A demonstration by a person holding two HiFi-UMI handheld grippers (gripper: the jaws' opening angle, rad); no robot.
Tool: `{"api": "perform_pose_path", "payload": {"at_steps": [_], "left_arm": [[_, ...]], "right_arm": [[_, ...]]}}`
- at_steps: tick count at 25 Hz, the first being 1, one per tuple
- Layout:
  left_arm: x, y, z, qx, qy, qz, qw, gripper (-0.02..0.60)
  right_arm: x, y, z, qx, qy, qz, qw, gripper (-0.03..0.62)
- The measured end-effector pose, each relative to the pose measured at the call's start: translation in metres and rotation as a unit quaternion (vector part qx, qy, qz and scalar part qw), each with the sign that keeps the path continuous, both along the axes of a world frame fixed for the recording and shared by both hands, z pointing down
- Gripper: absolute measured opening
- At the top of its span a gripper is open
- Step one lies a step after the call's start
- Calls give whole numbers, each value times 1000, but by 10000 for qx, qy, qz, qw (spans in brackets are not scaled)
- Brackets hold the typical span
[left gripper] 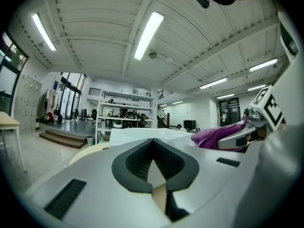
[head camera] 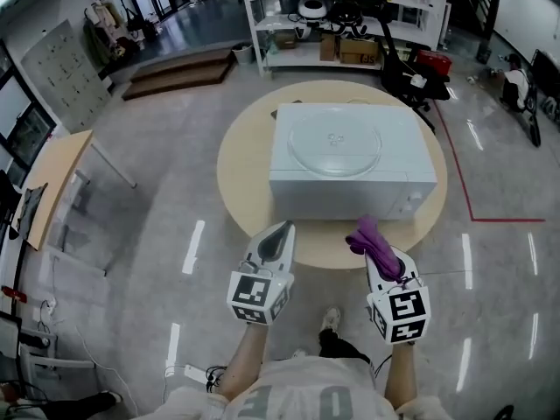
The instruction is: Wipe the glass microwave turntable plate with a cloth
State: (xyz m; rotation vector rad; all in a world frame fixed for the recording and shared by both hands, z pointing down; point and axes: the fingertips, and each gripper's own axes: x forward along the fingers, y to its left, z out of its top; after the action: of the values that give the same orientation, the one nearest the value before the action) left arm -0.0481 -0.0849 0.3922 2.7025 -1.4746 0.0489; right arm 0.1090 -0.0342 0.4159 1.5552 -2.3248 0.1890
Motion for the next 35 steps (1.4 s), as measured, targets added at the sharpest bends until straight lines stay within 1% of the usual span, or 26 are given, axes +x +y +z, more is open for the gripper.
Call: {"api": "perform_pose_path", "payload": {"at_steps": [3, 6, 8, 12, 16, 20, 23, 25, 27, 29, 31, 33, 35], "left_arm": [[-29, 41, 3, -26, 218, 41, 9998, -1], [-66, 74, 5, -9, 212, -30, 9998, 0], [-84, 89, 2, 32, 189, -100, 9998, 0], [-111, 114, -11, 102, 191, -291, 9993, 0], [-119, 137, -15, 136, 193, -289, 9993, -2], [-120, 150, -14, 193, 247, -278, 9991, 0], [-111, 159, -3, -1, 419, -210, 9989, -1], [-96, 168, 5, -154, 497, -128, 9986, -1], [-73, 183, 8, -232, 429, 31, 9988, -1], [-49, 205, 6, -250, 369, 203, 9988, 0], [-29, 228, -1, -224, 383, 300, 9986, 0], [-17, 248, -5, -191, 424, 314, 9984, -1], [-16, 268, -5, -162, 503, 225, 9984, 0]], "right_arm": [[-27, 36, -6, 32, 152, 41, 9999, 48], [-61, 70, -12, 121, 181, 25, 9998, 48], [-75, 93, -14, 143, 200, 28, 9997, 48], [-87, 131, -15, 117, 156, 80, 9998, 48], [-88, 152, -12, 74, 82, 175, 9998, 48], [-92, 162, -13, 147, 72, 149, 9998, 48], [-99, 178, -7, 92, 83, 62, 9999, 48], [-105, 194, -6, 90, 76, -34, 9999, 48], [-104, 214, -7, 90, 45, -51, 9999, 48], [-96, 237, -8, 46, -27, -16, 10000, 48], [-82, 259, -10, -6, -69, 34, 10000, 48], [-69, 278, -11, -24, -31, 54, 10000, 48], [-60, 296, -10, -43, -1, 34, 10000, 48]]}}
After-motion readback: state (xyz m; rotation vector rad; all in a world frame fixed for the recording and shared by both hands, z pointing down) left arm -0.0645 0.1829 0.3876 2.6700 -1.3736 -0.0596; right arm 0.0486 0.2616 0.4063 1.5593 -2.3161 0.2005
